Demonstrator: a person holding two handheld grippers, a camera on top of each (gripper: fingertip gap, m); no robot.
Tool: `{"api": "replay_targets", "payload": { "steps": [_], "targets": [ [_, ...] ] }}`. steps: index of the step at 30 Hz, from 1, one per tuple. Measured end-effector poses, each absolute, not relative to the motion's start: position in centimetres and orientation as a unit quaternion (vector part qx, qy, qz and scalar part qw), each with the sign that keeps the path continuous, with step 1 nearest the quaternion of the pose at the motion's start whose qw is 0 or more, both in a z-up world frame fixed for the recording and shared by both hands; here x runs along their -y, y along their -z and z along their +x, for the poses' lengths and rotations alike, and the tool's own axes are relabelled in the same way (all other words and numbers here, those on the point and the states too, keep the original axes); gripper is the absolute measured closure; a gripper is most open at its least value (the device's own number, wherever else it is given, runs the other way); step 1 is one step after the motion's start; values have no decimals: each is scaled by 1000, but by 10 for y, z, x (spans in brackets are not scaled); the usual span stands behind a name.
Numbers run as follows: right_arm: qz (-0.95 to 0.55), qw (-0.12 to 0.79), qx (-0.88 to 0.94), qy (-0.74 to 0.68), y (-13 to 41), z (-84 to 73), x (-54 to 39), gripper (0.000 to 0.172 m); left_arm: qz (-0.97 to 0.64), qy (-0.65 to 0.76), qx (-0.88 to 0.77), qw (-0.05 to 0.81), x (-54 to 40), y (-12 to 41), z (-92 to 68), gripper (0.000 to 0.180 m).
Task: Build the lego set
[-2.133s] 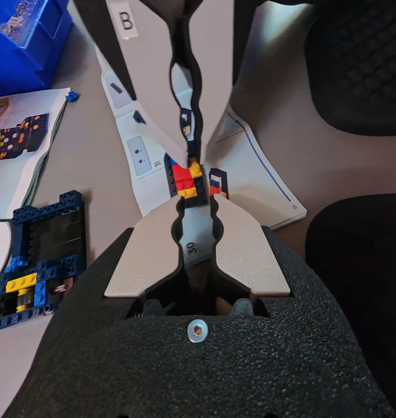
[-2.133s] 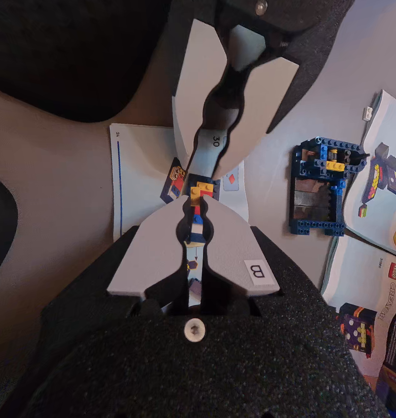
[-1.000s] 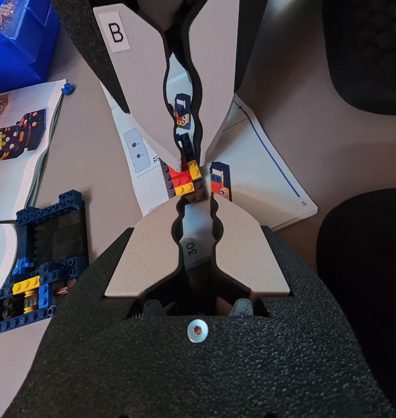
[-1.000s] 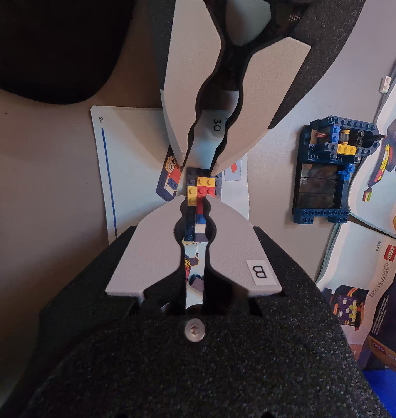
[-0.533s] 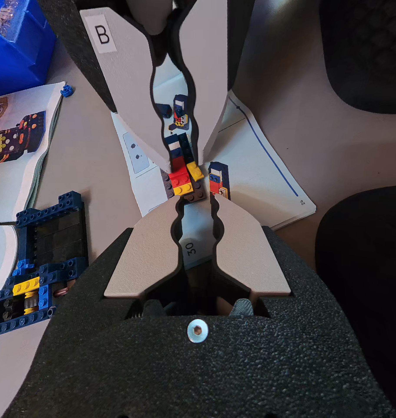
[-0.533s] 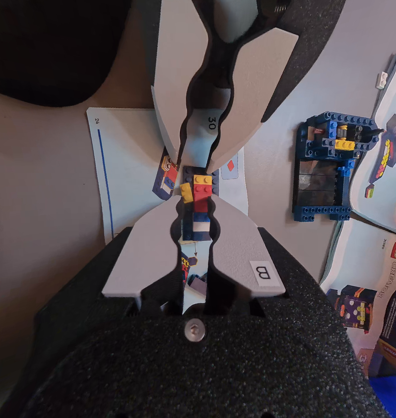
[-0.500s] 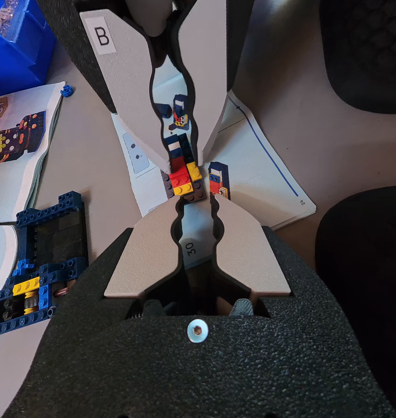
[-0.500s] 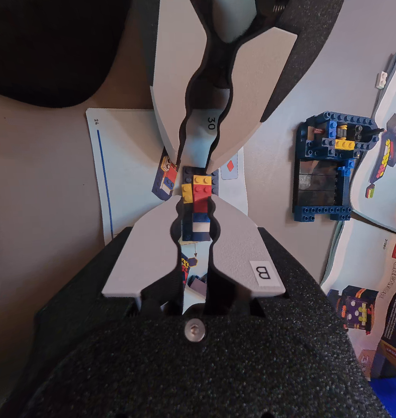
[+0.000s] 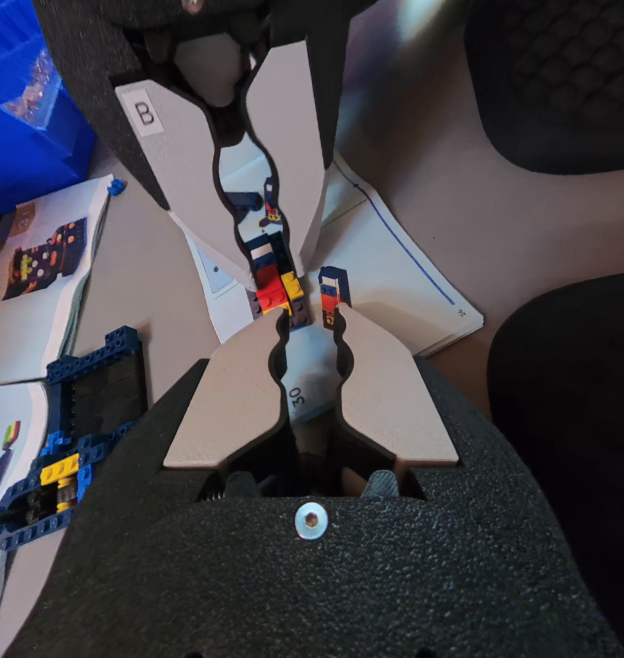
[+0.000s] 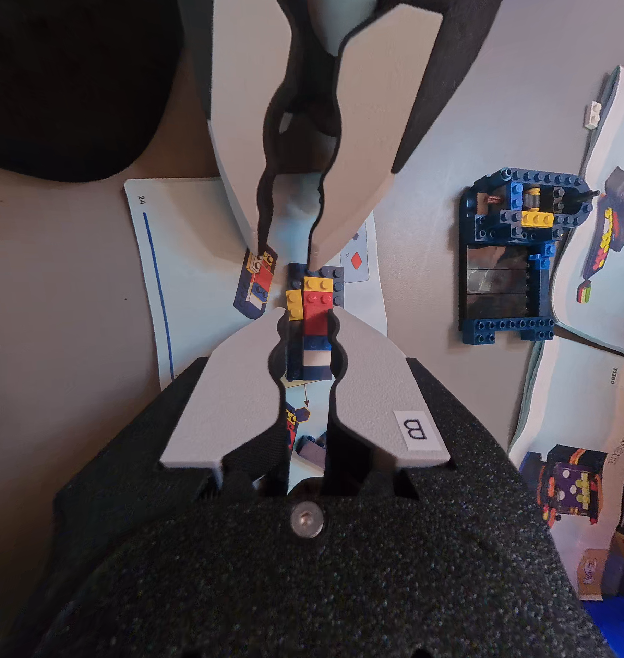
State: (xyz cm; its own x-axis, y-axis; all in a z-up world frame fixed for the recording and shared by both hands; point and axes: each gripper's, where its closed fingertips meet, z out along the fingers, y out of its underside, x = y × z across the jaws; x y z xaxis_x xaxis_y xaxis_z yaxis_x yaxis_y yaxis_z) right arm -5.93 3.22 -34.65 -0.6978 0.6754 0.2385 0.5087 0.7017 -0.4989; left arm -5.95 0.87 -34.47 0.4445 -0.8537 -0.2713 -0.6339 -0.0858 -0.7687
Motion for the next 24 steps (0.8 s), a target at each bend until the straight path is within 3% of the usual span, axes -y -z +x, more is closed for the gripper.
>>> {"api": "replay_targets", "payload": {
  "steps": [24],
  "targets": [
    [-357, 184, 884, -240, 349, -60, -34, 153, -707, 58, -541, 453, -17, 351, -47, 161]
  ]
}}
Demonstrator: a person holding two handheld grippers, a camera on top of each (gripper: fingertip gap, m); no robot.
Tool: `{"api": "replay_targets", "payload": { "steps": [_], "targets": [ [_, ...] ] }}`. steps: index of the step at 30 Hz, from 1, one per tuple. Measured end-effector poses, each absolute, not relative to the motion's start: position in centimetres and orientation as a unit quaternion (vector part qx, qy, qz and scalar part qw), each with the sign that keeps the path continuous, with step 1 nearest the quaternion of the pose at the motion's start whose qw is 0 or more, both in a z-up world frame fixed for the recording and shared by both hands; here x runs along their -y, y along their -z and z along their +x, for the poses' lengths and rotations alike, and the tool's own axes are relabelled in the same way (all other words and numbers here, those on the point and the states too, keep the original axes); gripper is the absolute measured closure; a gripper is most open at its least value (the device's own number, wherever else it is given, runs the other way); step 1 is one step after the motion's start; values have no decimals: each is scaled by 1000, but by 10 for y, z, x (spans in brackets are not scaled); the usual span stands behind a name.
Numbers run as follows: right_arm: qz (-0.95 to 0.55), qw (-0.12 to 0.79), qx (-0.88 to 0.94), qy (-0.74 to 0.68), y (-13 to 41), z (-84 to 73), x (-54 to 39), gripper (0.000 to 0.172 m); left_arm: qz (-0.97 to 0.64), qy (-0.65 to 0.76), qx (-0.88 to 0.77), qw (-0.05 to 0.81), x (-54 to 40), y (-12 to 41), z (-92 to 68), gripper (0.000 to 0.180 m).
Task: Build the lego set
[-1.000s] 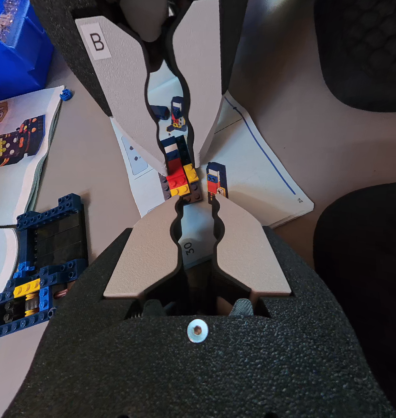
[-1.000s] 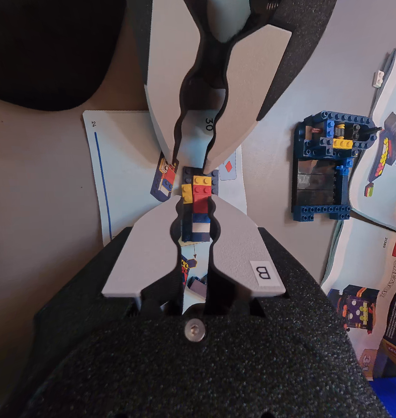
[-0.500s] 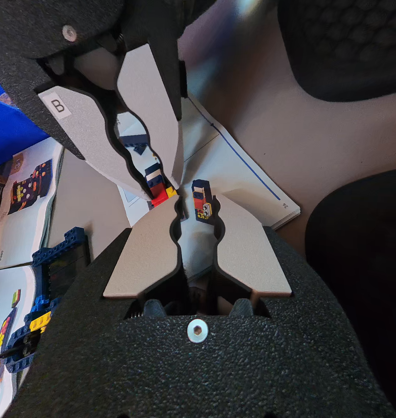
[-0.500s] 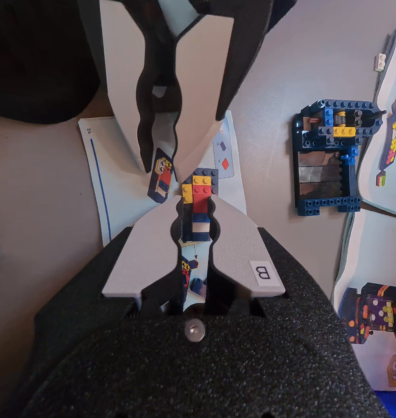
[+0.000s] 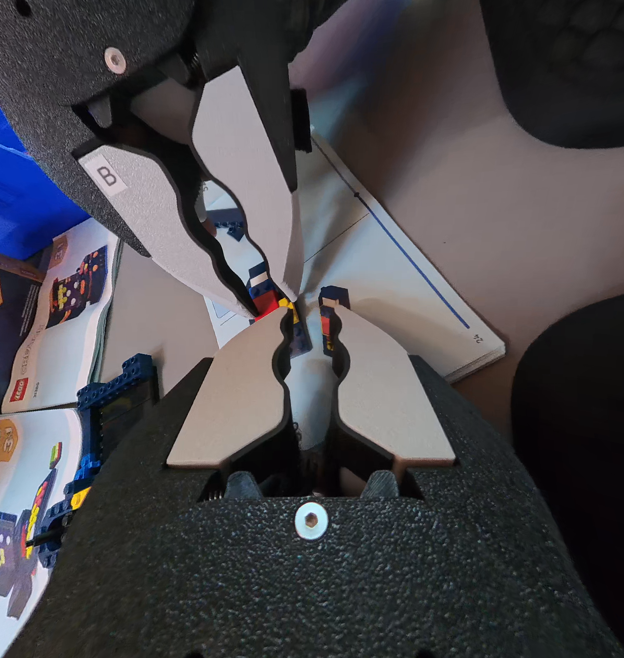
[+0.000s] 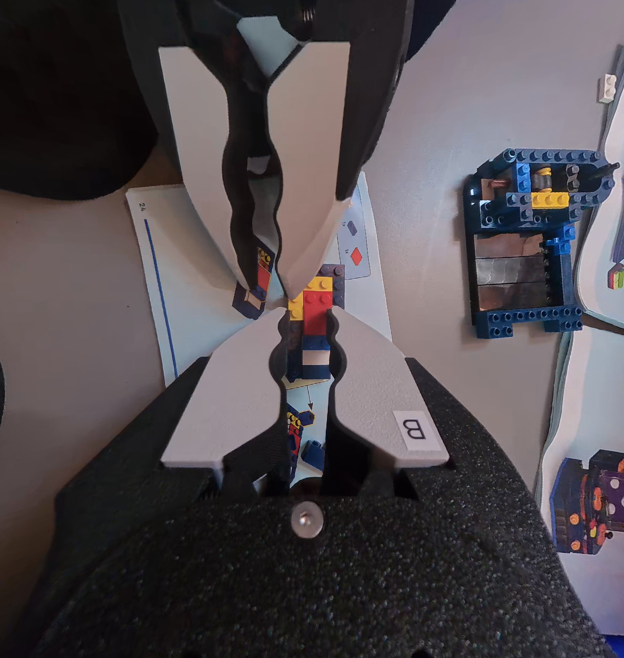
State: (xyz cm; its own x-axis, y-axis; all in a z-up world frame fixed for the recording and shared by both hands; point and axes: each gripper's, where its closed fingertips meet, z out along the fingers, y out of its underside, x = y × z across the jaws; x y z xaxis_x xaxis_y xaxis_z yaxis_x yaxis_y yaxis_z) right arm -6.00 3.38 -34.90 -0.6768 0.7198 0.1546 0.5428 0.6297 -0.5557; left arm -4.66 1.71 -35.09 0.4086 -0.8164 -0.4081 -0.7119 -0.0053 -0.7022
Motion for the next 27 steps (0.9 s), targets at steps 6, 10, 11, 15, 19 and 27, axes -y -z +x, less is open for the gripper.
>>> {"api": "replay_targets", "payload": {
  "steps": [6, 10, 11, 15, 19, 27],
  "targets": [
    [-362, 184, 879, -250, 349, -61, -34, 154, -719, 46, -524, 454, -22, 351, -49, 170],
    [-363, 183, 878, -254, 348, -61, -35, 157, -733, 45, -507, 451, -26, 351, -52, 170],
    [-362, 176, 877, -262, 348, -60, -34, 158, -742, 42, -498, 446, -29, 353, -54, 167],
    [-415, 146, 831, -340, 341, -66, -38, 146, -750, 60, -491, 439, -29, 353, -54, 169],
    [-460, 112, 804, -359, 348, -66, -45, 143, -748, 54, -494, 441, -29, 353, -54, 168],
    [-467, 104, 807, -346, 352, -65, -44, 143, -746, 49, -494, 443, -29, 353, -54, 169]
  ]
}}
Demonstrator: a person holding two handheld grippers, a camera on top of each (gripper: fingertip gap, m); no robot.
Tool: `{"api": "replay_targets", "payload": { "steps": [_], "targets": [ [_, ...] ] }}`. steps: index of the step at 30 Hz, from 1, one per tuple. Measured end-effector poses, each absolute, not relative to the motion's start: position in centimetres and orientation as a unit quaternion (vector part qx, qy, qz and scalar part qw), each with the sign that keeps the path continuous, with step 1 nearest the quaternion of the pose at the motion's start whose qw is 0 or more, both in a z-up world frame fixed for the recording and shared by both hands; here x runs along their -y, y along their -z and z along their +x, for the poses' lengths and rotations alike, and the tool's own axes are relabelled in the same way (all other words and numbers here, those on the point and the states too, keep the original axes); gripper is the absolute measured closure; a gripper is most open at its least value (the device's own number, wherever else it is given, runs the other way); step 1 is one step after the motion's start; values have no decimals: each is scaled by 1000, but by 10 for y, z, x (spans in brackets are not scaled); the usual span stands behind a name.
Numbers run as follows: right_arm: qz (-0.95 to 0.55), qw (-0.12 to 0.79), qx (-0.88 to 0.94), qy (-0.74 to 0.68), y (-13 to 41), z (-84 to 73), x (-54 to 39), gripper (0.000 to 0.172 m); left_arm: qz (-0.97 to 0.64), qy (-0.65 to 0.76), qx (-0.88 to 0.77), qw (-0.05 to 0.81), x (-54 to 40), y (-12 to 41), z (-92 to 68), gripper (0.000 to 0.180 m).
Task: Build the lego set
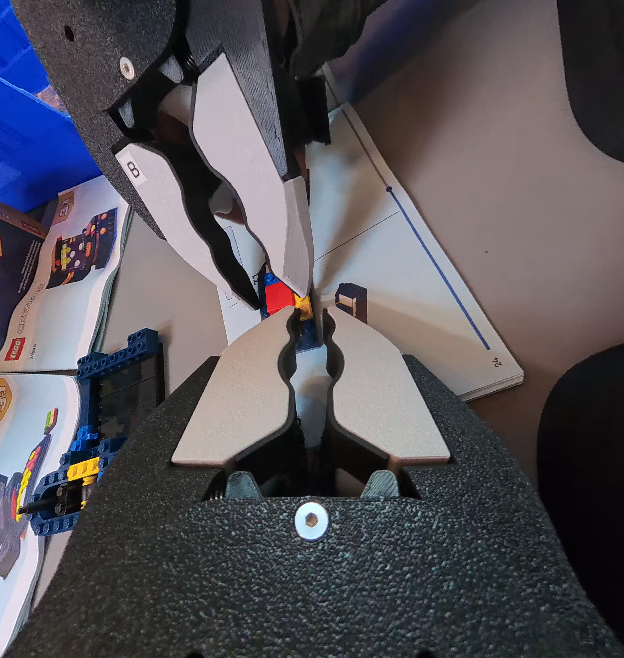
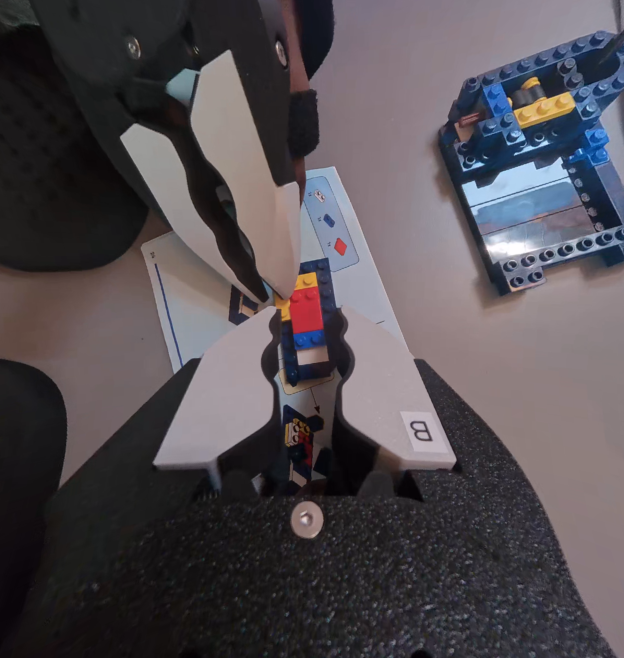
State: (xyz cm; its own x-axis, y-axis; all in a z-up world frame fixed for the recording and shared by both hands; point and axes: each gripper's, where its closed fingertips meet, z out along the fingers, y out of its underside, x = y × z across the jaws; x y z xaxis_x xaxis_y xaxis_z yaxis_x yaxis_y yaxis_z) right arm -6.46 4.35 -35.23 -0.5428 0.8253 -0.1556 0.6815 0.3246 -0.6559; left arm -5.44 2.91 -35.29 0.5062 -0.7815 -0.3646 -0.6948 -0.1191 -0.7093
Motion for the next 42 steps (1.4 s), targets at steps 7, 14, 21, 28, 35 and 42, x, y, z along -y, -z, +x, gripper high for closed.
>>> {"api": "replay_targets", "payload": {
  "steps": [7, 14, 21, 28, 35, 42],
  "targets": [
    [-506, 58, 806, -300, 354, -64, -44, 142, -746, 40, -493, 445, -30, 353, -55, 172],
    [-485, 71, 836, -248, 355, -64, -43, 142, -747, 38, -493, 446, -31, 353, -55, 173],
    [-512, 59, 784, -347, 350, -64, -48, 143, -746, 34, -493, 447, -31, 353, -55, 174],
    [-491, 86, 822, -273, 355, -62, -45, 141, -743, 22, -497, 447, -31, 353, -56, 174],
    [-510, 38, 834, -207, 356, -62, -46, 141, -738, 11, -505, 447, -31, 353, -56, 174],
    [-501, 32, 843, -192, 356, -62, -46, 141, -745, 59, -499, 439, -28, 352, -55, 168]
  ]
}}
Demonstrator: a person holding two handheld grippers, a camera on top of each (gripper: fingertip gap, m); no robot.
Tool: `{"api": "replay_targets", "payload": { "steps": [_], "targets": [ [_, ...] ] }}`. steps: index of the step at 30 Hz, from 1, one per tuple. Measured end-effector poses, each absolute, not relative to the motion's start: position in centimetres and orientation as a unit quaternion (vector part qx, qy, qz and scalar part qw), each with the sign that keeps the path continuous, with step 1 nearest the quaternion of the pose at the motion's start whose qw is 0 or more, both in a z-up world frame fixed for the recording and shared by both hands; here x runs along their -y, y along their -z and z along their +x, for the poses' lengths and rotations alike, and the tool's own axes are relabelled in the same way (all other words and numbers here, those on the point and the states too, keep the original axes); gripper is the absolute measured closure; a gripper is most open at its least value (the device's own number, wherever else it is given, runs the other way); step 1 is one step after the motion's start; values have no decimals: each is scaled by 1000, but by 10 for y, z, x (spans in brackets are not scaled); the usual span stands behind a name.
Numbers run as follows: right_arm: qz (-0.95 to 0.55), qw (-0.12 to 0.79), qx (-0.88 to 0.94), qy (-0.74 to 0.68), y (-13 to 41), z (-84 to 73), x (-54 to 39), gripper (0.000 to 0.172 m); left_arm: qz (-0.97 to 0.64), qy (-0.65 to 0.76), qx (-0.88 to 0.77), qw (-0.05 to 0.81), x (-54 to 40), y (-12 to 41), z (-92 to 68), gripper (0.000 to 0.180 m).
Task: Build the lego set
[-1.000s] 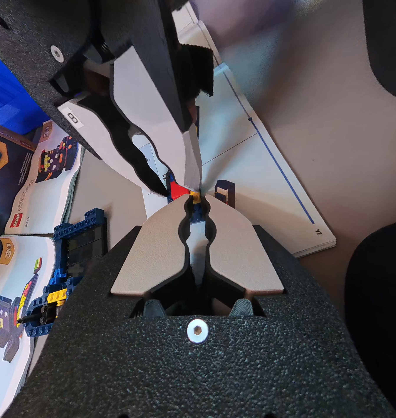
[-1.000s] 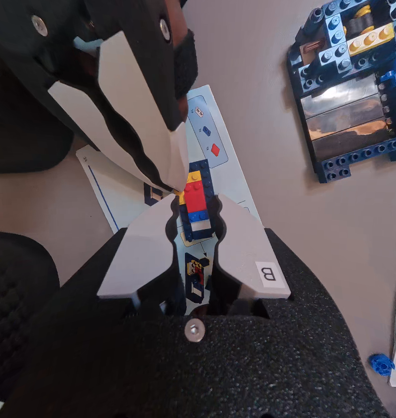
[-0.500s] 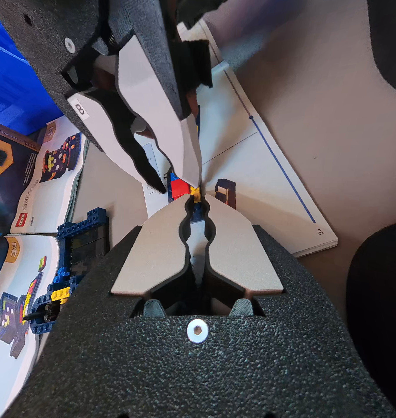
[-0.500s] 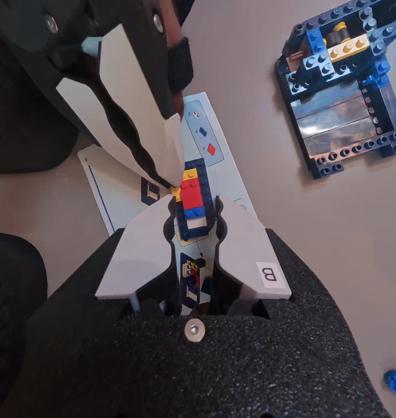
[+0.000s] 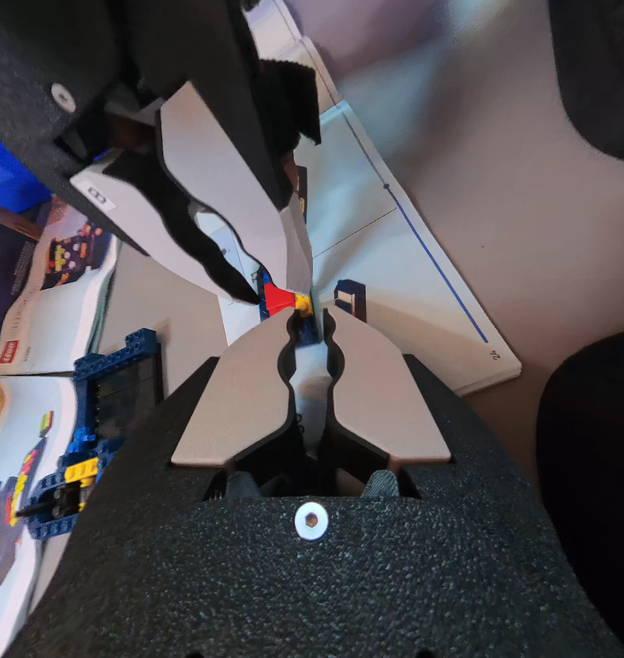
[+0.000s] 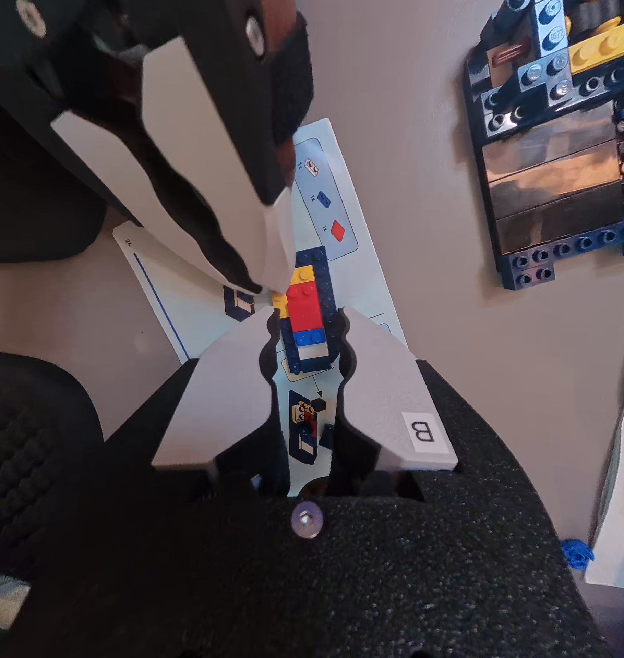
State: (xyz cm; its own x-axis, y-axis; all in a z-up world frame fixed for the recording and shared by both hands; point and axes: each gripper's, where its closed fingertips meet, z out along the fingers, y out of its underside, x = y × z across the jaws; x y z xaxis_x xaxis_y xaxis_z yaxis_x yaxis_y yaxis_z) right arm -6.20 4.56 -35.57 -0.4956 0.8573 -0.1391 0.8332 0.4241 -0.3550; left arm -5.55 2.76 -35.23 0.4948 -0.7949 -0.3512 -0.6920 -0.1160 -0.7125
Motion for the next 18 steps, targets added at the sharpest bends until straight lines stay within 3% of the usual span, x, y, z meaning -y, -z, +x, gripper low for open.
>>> {"api": "replay_targets", "payload": {
  "steps": [2, 4, 7, 11, 16, 18],
  "targets": [
    [-491, 48, 843, -213, 355, -62, -45, 141, -754, 81, -470, 452, -28, 345, -62, 144],
    [-457, 91, 854, -231, 354, -64, -45, 137, -755, 104, -452, 463, -25, 338, -67, 137],
    [-434, 136, 846, -277, 345, -60, -41, 118, -764, 94, -453, 451, -25, 343, -72, 129],
    [-454, 170, 807, -336, 334, -51, -48, 119, -754, 90, -483, 435, -19, 350, -67, 143],
    [-412, 152, 820, -366, 339, -42, -33, 123, -759, 96, -480, 430, -18, 350, -70, 143],
    [-405, 167, 836, -330, 353, -43, -39, 134, -763, 99, -477, 426, -15, 351, -75, 146]
  ]
}}
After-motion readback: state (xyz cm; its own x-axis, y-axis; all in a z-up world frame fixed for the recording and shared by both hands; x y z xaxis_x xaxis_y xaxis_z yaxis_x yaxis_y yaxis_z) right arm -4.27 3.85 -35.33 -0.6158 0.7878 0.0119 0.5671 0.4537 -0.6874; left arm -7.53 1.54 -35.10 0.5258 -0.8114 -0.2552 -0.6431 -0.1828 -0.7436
